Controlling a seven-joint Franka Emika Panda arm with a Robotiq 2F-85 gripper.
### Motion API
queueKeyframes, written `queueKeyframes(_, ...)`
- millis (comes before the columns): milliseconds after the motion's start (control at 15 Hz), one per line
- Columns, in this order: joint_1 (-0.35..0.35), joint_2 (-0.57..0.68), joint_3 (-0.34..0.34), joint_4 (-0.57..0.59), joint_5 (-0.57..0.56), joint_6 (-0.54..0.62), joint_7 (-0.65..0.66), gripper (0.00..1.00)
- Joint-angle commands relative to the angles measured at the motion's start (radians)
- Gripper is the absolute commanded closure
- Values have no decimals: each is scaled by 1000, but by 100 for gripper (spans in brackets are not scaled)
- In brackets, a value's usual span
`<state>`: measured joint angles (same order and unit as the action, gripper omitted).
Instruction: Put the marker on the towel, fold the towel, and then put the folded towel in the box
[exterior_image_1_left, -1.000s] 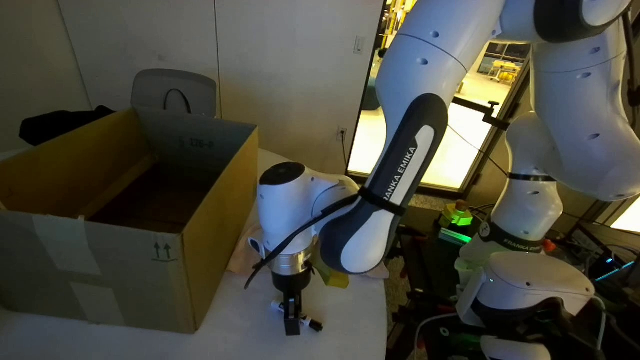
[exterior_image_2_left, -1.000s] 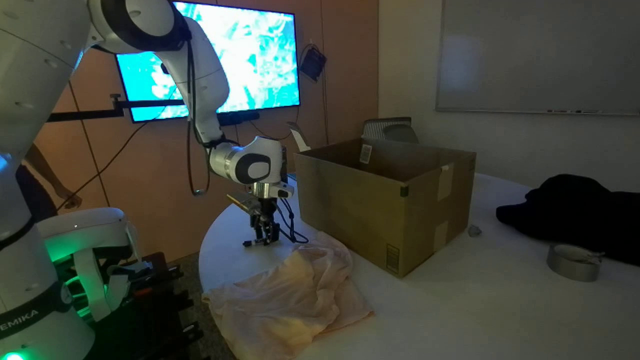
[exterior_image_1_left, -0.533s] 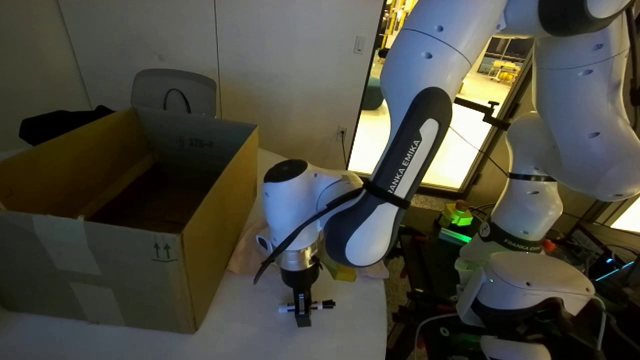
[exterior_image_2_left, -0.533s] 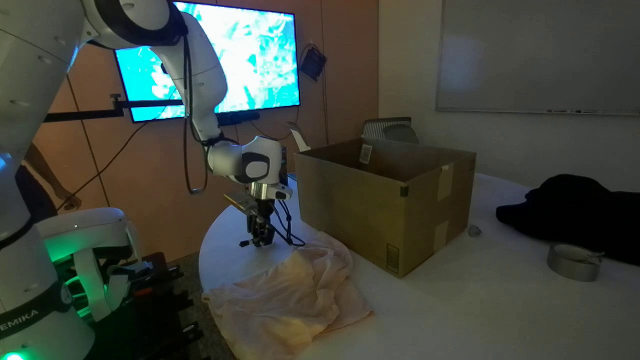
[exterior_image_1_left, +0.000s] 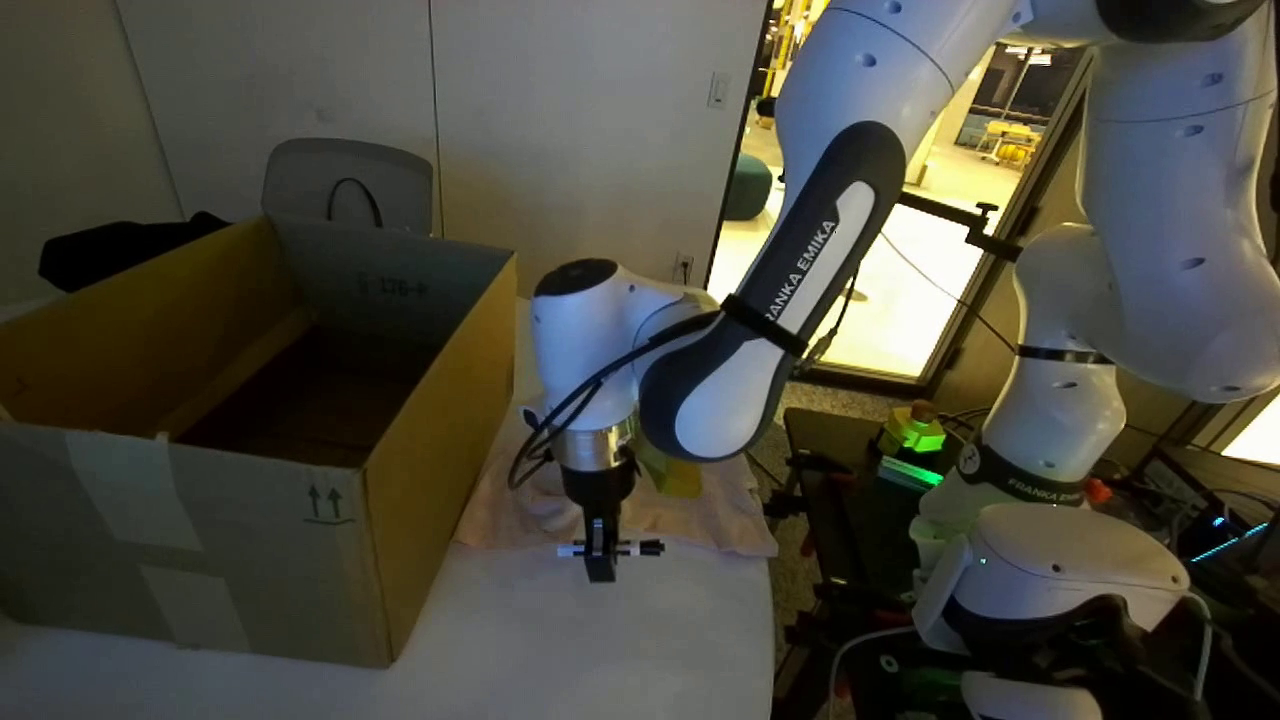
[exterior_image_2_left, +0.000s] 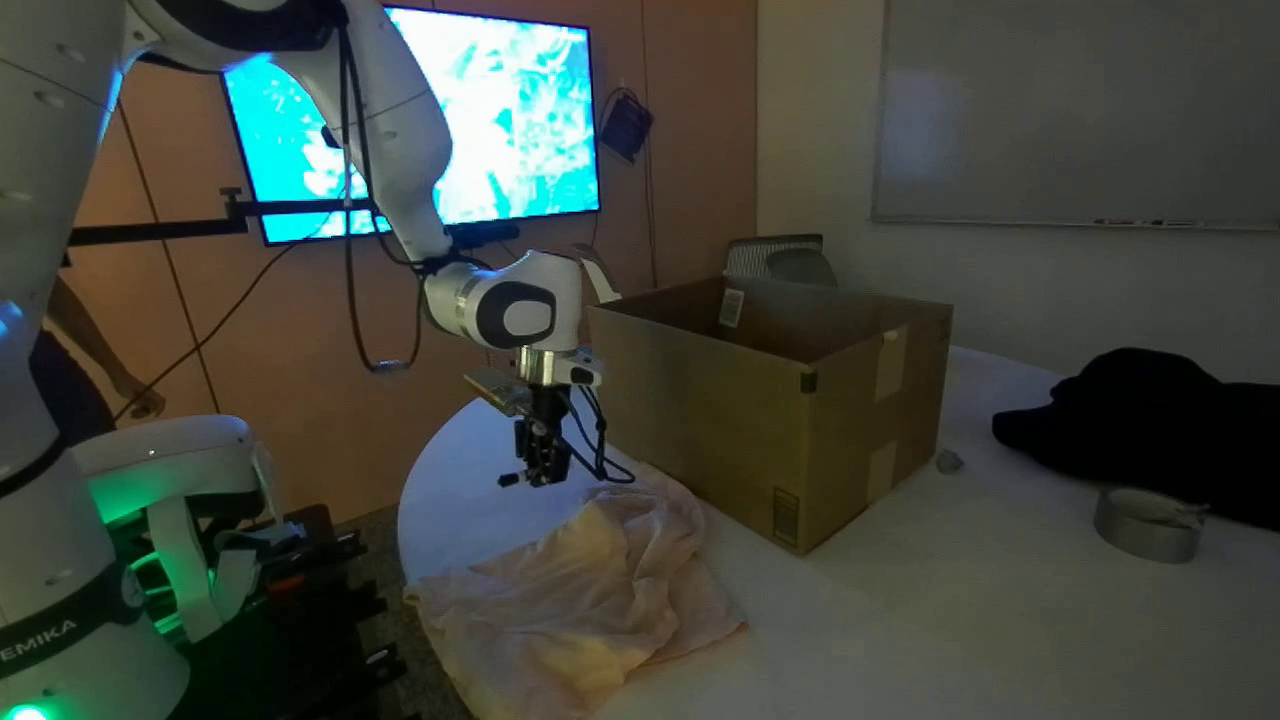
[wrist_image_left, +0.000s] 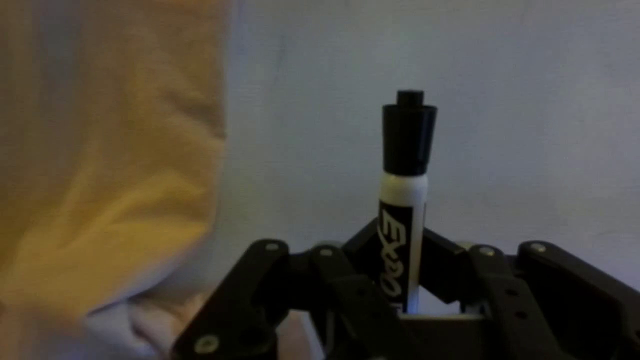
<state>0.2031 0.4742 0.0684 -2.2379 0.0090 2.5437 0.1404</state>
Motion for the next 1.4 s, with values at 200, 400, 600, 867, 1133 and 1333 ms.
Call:
queueKeyframes(200, -66, -18, -116, -2, -68, 45, 35, 95)
queueKeyframes(400, -106, 28, -150, 18, -59, 61, 43, 95)
queueKeyframes(600, -127, 72, -184, 34, -49, 60, 71, 95)
queueKeyframes(867, -134, 111, -217, 39, -45, 71, 126, 95)
queueKeyframes(1133, -135, 111, -221, 32, -31, 80, 166, 65)
queueKeyframes(1333, -112, 77, -233, -2, -42, 95, 213, 44)
